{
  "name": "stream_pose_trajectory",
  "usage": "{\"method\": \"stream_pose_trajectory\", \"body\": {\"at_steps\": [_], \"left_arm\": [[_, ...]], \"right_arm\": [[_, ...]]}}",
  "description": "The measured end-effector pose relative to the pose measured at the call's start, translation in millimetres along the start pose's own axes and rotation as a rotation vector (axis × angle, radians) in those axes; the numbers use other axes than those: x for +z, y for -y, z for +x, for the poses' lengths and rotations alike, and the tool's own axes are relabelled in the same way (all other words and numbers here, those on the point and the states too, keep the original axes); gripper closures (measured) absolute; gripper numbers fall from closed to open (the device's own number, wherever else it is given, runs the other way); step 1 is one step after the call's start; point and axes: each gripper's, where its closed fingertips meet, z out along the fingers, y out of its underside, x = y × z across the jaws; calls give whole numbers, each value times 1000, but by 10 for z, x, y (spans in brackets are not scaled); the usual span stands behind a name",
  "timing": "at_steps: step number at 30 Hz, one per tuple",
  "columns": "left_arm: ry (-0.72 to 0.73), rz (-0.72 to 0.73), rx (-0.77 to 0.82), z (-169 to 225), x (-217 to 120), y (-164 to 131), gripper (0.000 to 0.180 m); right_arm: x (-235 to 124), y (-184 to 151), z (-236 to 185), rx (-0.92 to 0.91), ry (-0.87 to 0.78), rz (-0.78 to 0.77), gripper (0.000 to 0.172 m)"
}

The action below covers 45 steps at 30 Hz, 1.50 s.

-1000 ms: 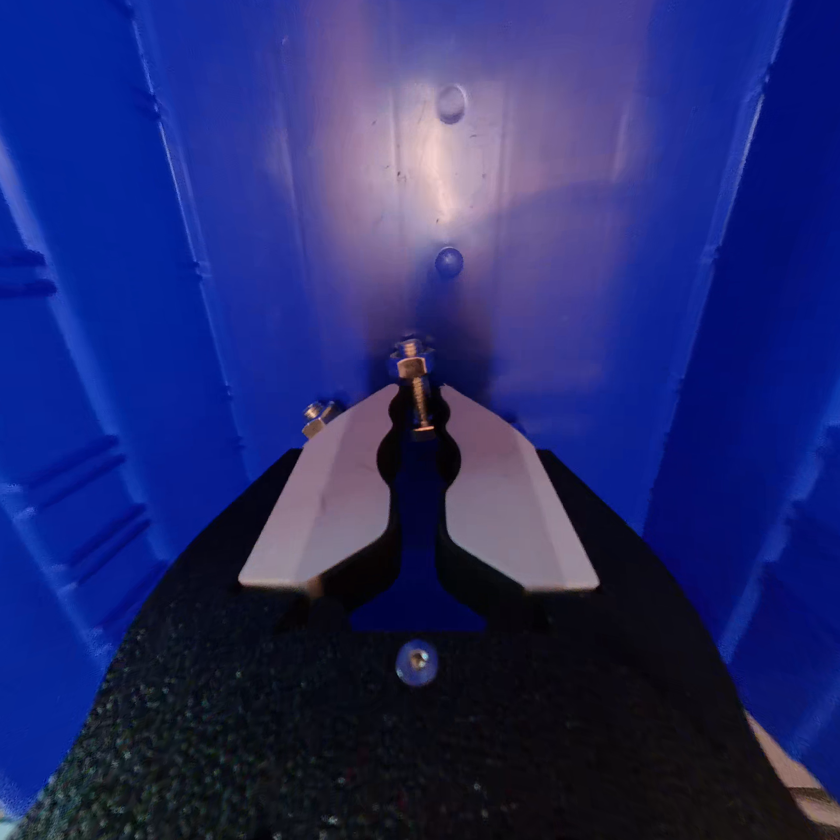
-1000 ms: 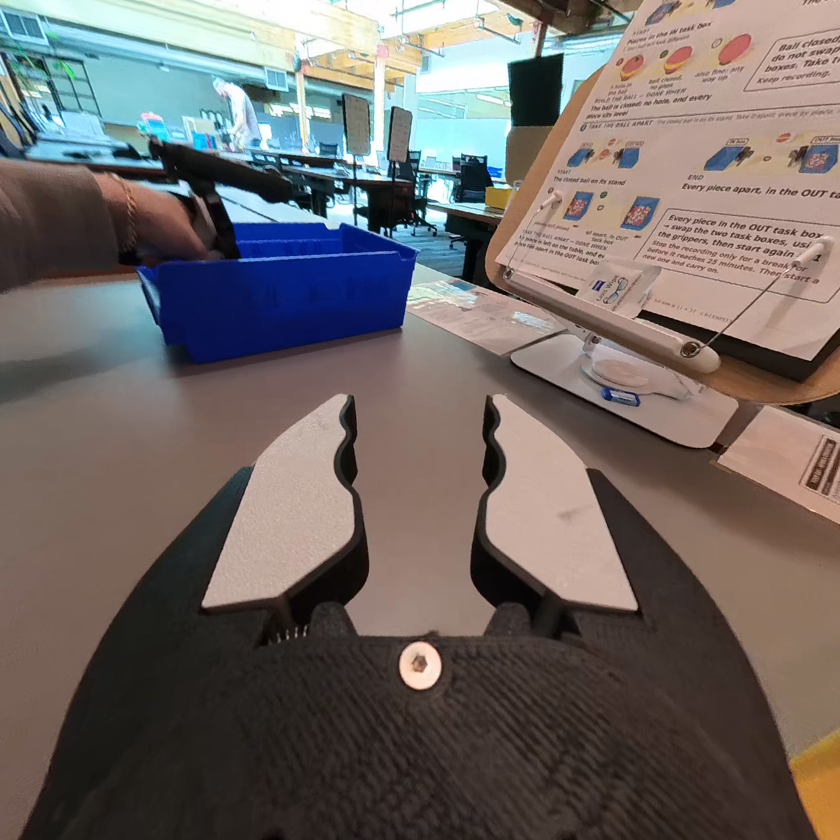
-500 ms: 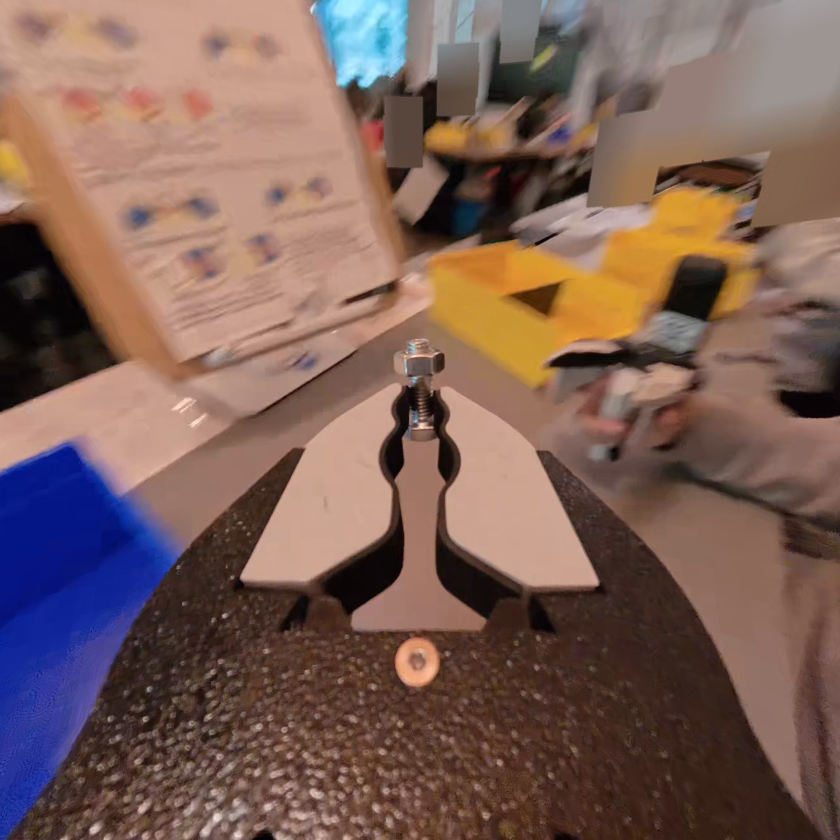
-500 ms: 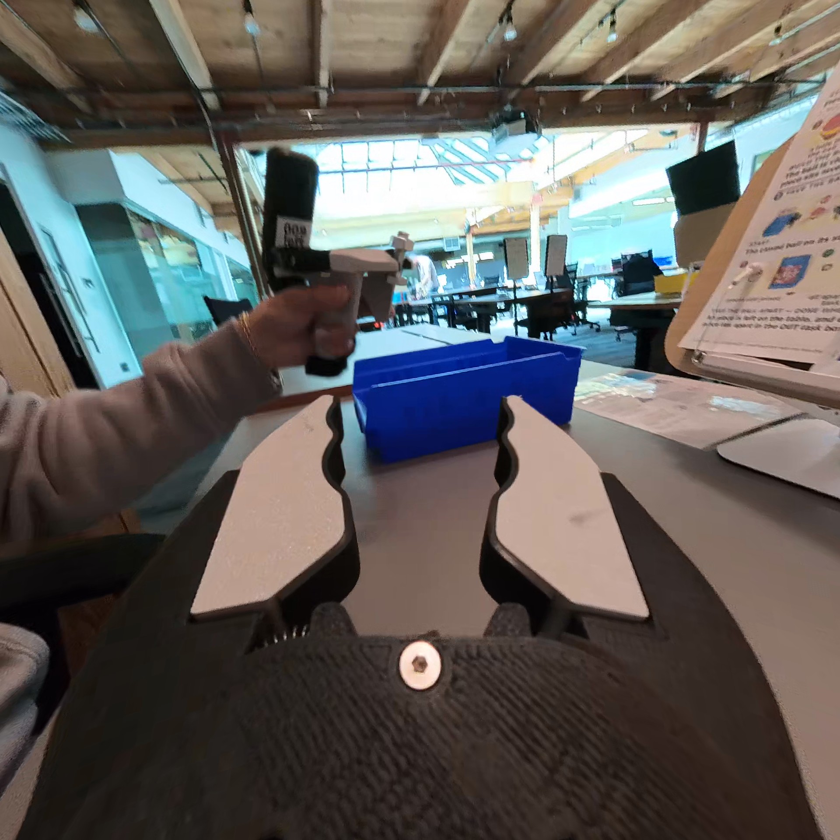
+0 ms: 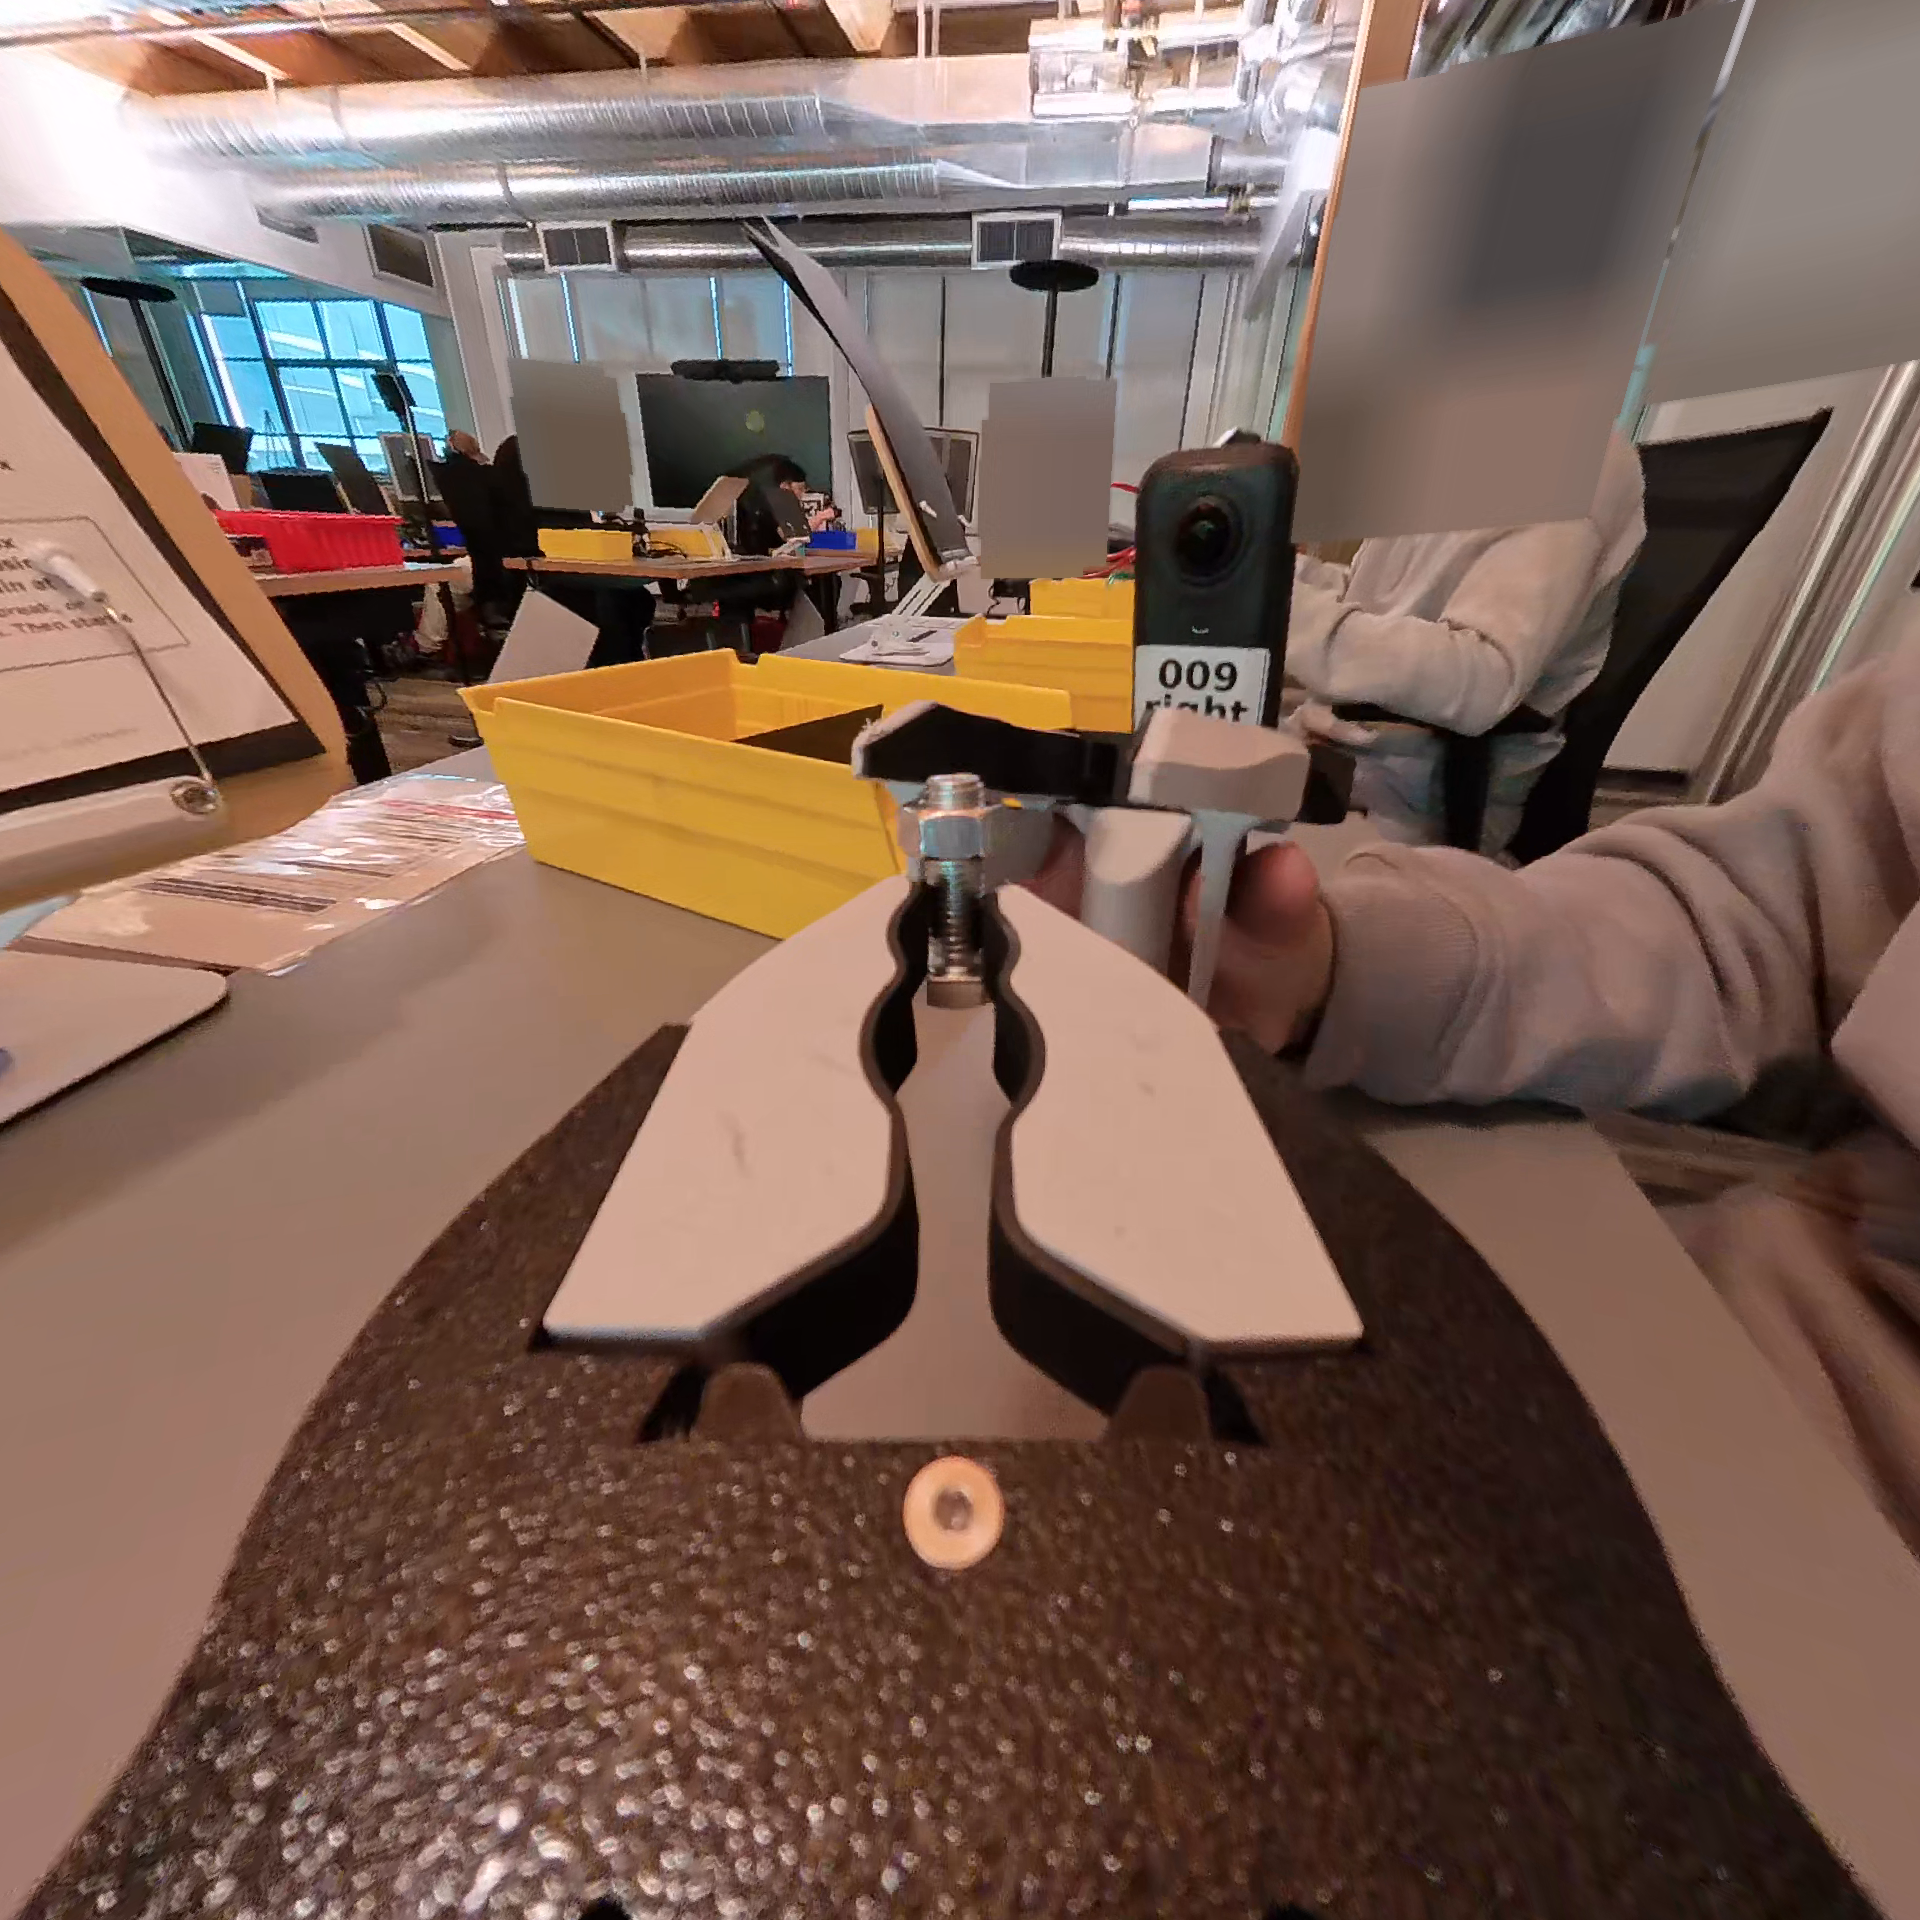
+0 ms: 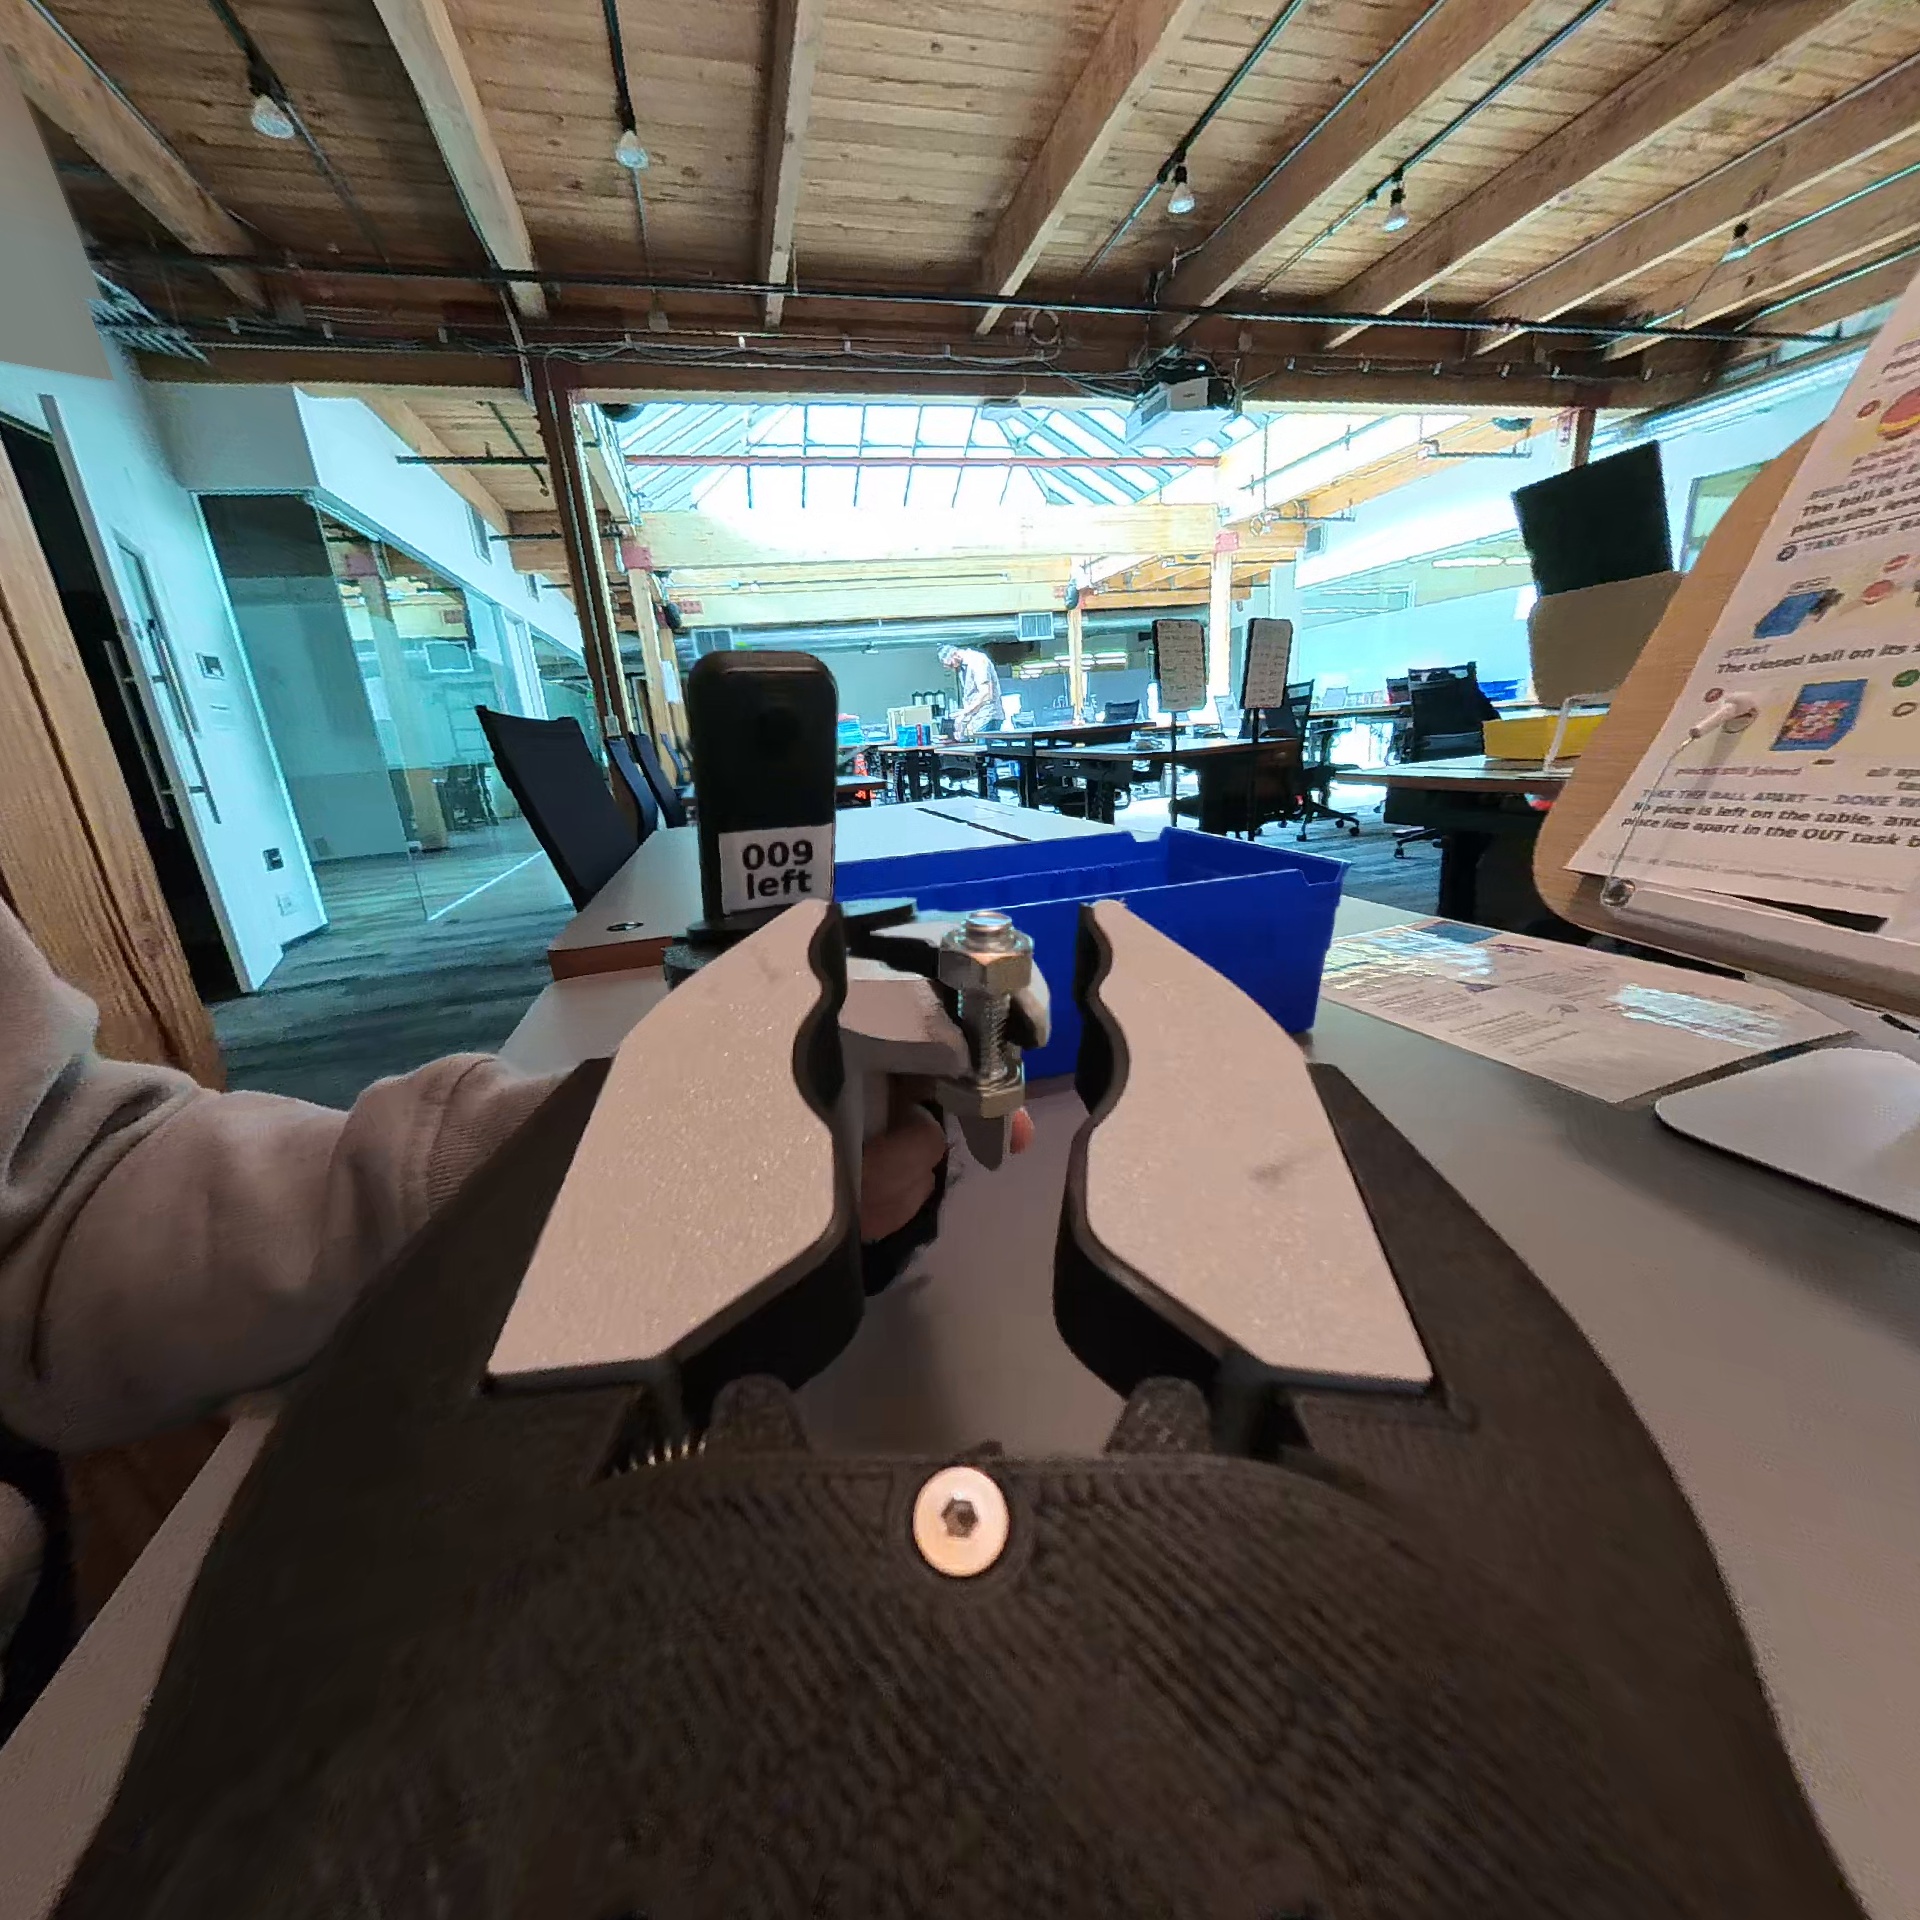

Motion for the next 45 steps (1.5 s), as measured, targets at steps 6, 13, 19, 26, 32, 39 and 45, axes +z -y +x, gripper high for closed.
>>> {"method": "stream_pose_trajectory", "body": {"at_steps": [6,13,19,26,32,39,45], "left_arm": [[12,-2,29,43,39,-8,172],[13,-3,49,74,42,-9,172],[72,38,42,-25,-54,68,172],[87,69,43,-48,-105,112,172],[73,29,85,39,-2,52,172],[102,87,62,-18,-76,138,172],[111,88,51,-45,-94,137,172]], "right_arm": [[84,-88,-26,-43,-48,-34,137],[46,-61,55,9,-68,-17,147],[-17,-9,173,-49,-135,-33,138],[-75,117,150,21,-84,32,132],[0,27,86,-27,-86,-25,136],[-85,17,309,-15,-185,-55,140],[-134,140,280,71,-121,37,130]]}}
